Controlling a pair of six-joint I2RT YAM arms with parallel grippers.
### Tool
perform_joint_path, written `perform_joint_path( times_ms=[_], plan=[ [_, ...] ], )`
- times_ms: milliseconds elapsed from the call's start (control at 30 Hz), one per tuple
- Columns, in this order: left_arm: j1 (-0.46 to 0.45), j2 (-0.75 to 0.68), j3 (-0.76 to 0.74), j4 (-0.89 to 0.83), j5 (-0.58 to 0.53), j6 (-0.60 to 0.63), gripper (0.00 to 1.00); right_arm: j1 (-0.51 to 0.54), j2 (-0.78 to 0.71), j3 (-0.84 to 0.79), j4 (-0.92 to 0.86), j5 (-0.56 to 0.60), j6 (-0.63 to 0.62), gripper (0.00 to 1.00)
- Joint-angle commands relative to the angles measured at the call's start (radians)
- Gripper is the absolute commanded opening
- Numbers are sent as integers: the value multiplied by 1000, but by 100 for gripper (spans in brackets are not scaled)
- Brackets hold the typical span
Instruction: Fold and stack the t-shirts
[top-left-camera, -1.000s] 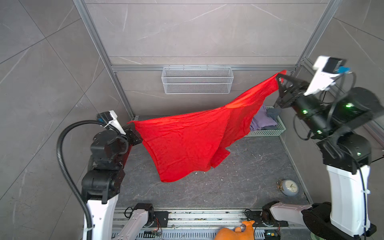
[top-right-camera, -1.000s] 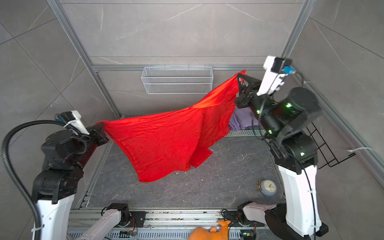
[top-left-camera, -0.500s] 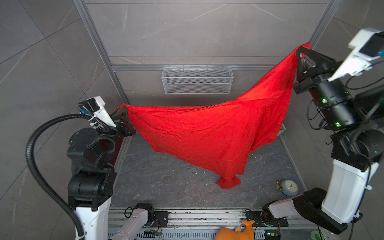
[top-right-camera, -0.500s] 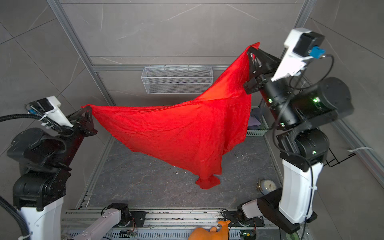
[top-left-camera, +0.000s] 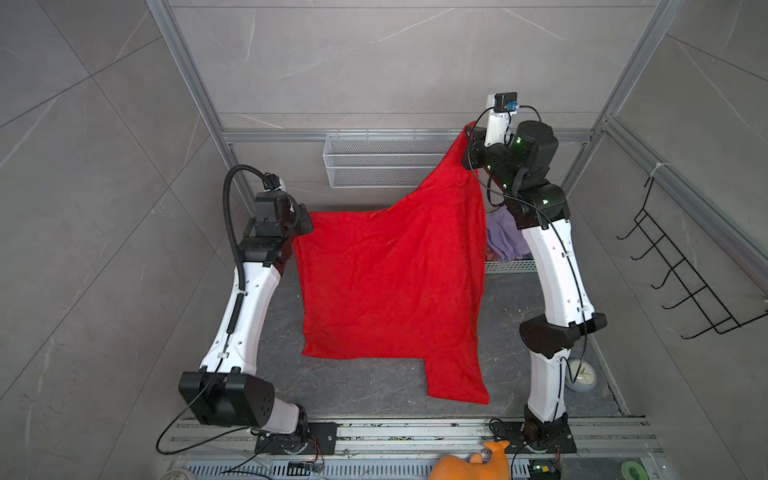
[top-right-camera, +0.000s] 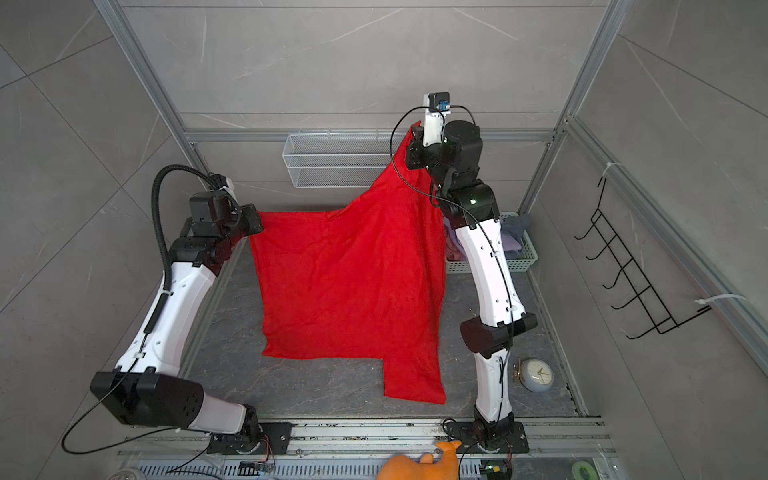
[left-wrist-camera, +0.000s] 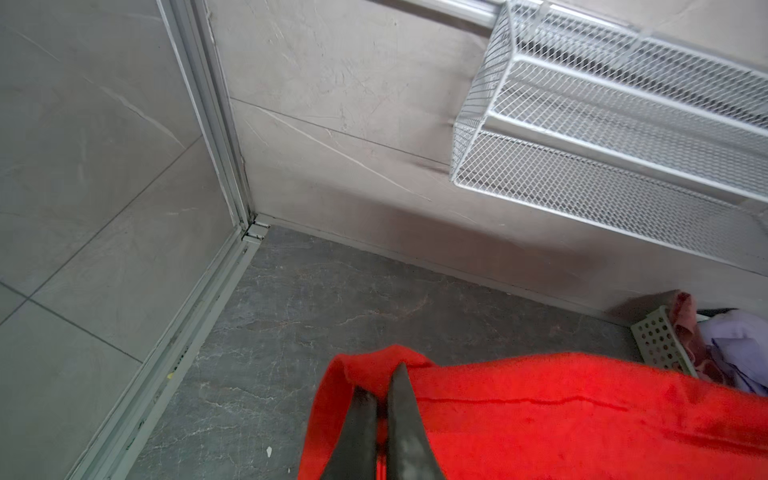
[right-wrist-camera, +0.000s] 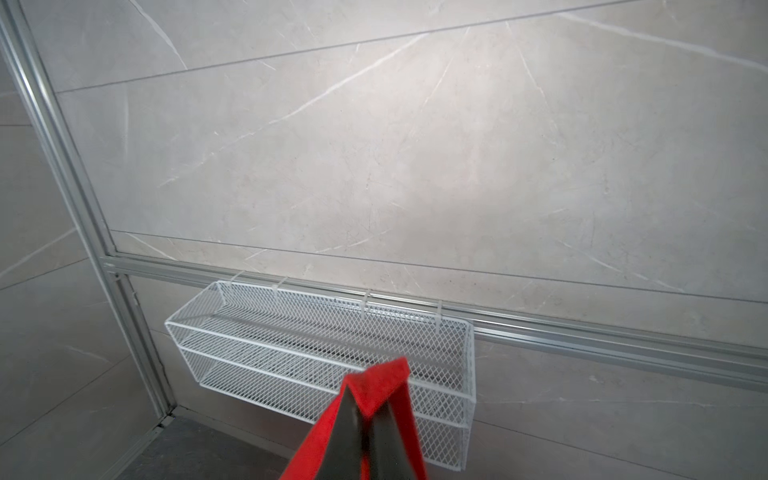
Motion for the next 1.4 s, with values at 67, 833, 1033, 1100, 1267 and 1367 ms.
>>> perform_joint_path(
  times_ms=[67, 833, 1033, 1100, 1267, 1367],
  plan=[
    [49, 11, 195, 72, 49, 9, 0, -13, -56, 140, 37, 88, -43, 0],
    [48, -611, -713, -199, 64, -181, 41, -3, -1165, -1674, -299, 107, 451, 30],
    [48, -692, -693, -238, 124, -205, 64, -1, -1188, -1637, -239, 138, 459, 60],
    [49, -671, -665, -228, 155, -199, 65, 0, -1131, -1612, -190, 90, 447, 59],
    [49, -535, -655, -120, 269, -211, 66, 0, -980, -1630, -3, -32, 471, 60],
    [38, -401, -657, 10, 361, -225, 67, 1, -883, -1641, 108, -92, 500, 60]
  ],
)
